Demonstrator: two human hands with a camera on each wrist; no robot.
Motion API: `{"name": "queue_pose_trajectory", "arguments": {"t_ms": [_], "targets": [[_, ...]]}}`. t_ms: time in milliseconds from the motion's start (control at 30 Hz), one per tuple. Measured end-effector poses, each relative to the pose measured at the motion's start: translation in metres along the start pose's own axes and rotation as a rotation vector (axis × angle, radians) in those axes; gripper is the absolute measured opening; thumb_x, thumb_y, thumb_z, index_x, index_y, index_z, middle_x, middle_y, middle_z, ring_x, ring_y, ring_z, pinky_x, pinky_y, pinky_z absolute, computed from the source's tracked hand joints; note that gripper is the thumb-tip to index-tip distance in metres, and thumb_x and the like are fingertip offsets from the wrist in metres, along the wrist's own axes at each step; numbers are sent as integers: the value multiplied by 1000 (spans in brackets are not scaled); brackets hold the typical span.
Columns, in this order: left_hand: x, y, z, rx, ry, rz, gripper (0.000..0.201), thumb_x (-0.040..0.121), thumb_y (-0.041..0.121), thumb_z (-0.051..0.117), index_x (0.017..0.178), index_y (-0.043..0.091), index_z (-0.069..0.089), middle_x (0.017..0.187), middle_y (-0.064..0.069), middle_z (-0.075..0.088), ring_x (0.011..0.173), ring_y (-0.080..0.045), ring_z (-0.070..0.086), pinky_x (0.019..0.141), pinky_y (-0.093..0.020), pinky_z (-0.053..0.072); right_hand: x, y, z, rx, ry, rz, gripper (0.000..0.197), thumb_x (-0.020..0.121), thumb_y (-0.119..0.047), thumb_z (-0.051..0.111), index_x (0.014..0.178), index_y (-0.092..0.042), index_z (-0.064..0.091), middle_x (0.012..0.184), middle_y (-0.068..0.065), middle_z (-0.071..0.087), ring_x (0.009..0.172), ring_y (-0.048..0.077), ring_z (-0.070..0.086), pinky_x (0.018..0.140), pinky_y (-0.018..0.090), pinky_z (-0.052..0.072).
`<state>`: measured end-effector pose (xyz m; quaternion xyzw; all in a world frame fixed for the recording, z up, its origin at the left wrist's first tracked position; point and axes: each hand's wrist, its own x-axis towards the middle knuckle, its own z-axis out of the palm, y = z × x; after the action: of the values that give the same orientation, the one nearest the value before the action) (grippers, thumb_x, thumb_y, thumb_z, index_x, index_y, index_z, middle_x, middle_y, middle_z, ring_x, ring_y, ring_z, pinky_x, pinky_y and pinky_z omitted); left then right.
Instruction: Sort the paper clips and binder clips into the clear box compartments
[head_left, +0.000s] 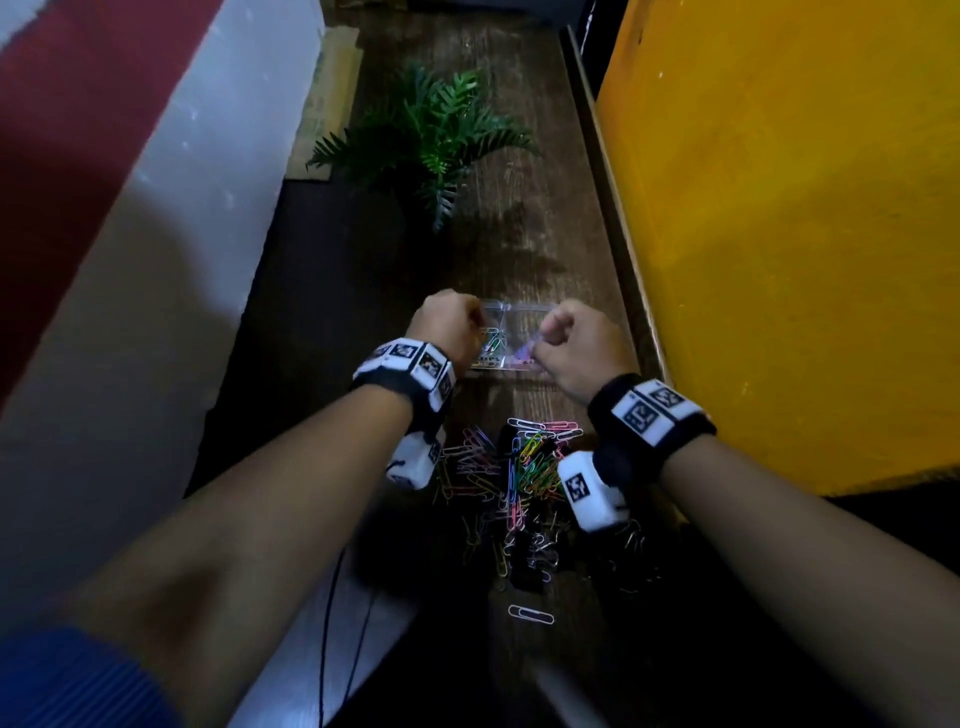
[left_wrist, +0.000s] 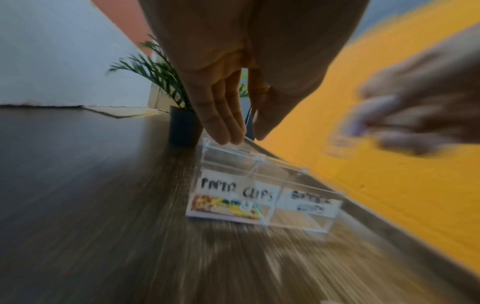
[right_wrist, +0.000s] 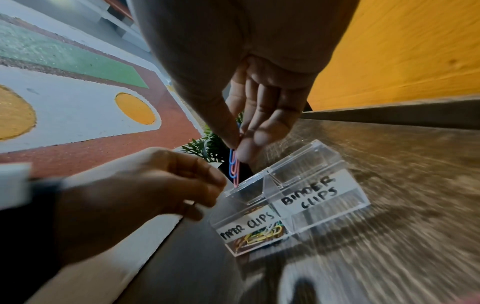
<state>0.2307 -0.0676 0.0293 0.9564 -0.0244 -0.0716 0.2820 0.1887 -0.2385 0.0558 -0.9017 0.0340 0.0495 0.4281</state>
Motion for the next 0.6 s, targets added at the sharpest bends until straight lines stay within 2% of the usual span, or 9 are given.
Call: {"name": "queue_pose_trajectory", "arguments": {"t_ms": [100, 200, 267, 367, 467, 533, 600], "targets": [[-39, -16, 0, -87, 70, 35, 17, 78, 6, 62, 84, 18, 72, 93, -5, 62, 84, -26, 63, 77, -33, 52, 24, -8, 13, 18, 30, -41, 21, 75, -5, 67, 74, -21, 54, 70, 1, 63, 66, 23, 65, 58, 32, 54], [-95, -35, 4, -67, 16, 35, 21, 75, 3, 62, 87, 18, 71, 94, -4, 62, 85, -24, 62, 78, -33, 51, 45, -13, 28, -59, 10, -74, 19, 74, -7, 67, 73, -22, 55, 66, -8, 58, 65, 15, 60, 58, 28, 48], [-130, -49, 12, -47, -43, 32, 20, 75, 7, 63, 87, 22, 69, 96, 0, 60, 86, -23, 62, 77, -32, 51, 57, -15, 37, -120, -17, -70, 19, 76, -7, 65, 73, -23, 55, 70, -8, 60, 68, 13, 60, 60, 27, 47], [-169, -66, 32, -53, -68, 72, 17, 77, 14, 65, 88, 26, 68, 98, 5, 59, 85, -20, 63, 71, -29, 52, 67, -12, 46, -240, -101, -34, 17, 79, -7, 62, 76, -23, 58, 81, -2, 66, 76, 17, 62, 64, 23, 45], [-194, -70, 50, 5, -130, 160, 23, 81, 26, 54, 100, 28, 67, 107, 6, 59, 92, -18, 62, 73, -24, 49, 63, -8, 44, -331, -186, -50, 14, 84, -11, 60, 87, -23, 64, 94, 2, 68, 84, 17, 62, 72, 21, 43], [-200, -70, 62, 76, -175, 256, 38, 78, 33, 46, 110, 26, 65, 113, 2, 61, 94, -21, 62, 75, -27, 53, 54, -5, 37, -296, -164, -99, 16, 86, -13, 59, 98, -20, 65, 98, -1, 69, 89, 16, 63, 78, 23, 47], [-202, -69, 69, 165, -203, 312, 46, 76, 39, 44, 117, 27, 61, 118, 0, 62, 94, -23, 63, 72, -33, 55, 35, -3, 27, -232, -100, -154, 18, 86, -14, 60, 103, -19, 65, 96, -3, 69, 88, 14, 64, 82, 27, 52]]}}
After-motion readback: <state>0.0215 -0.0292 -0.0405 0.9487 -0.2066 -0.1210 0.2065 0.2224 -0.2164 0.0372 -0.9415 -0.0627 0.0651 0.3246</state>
